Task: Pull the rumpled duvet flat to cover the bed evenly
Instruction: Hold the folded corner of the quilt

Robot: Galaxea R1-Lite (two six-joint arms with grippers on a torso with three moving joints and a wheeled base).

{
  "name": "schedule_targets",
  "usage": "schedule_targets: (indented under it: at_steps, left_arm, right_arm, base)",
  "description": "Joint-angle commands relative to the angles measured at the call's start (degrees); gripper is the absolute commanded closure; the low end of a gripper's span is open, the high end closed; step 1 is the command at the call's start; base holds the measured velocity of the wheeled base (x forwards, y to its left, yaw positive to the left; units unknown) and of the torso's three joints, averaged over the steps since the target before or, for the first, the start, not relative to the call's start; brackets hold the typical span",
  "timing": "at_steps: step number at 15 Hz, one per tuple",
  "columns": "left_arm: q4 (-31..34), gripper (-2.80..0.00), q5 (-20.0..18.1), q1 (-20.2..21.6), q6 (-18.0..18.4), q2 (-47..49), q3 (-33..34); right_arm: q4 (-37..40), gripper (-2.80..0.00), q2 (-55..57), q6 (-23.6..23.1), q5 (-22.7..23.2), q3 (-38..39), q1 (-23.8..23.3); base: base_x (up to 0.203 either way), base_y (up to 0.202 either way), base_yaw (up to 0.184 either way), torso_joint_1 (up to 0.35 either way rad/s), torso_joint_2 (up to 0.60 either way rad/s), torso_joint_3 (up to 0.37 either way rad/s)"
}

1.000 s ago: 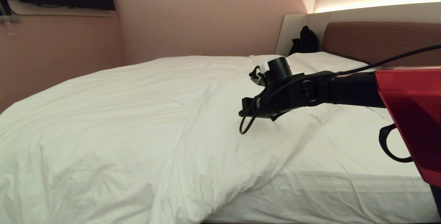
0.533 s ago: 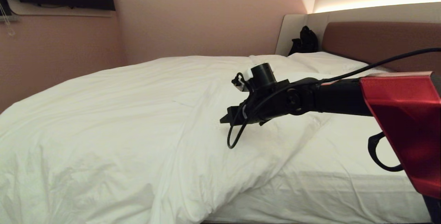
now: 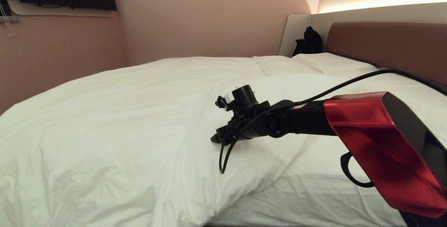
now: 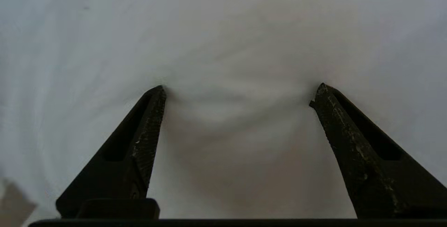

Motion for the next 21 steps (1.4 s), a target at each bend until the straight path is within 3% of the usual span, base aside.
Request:
schedule_targets:
  at_steps: [1,7,13,14,21]
  left_arm:
    - [0.0,0.0,0.0,0.0,0.0,0.0,0.0]
    - [0.0,0.0,0.0,0.0,0.0,0.0,0.0]
    - [0.0,0.0,0.0,0.0,0.0,0.0,0.0]
    - [0.0,0.0,0.0,0.1,0.0,0.0,0.0]
    - [0.0,0.0,0.0,0.0,0.0,0.0,0.0]
  right_arm:
    - [-4.2,-2.8,2.7,-2.0,-3.5,0.1,0.3]
    - [-5.5,-2.8,9.9,-1.7,-7.5,0.1,-0.6]
    - [-5.4,-2.8,12.1,-1.3,-7.4,0.1,-2.0]
    - [-5.4,0.0,12.1,-1.3,-7.4,0.1,-2.1]
    - [-5.5,0.0,11.4,-1.3,-7.3,0.1,-2.2]
  base:
    - [0.0,0.0,0.0,0.0,0.0,0.0]
    - [0.0,0.0,0.0,0.0,0.0,0.0]
    - [0.0,0.0,0.0,0.0,0.0,0.0]
    - [0.0,0.0,0.0,0.0,0.0,0.0]
    - [0.0,0.0,0.0,0.0,0.0,0.0]
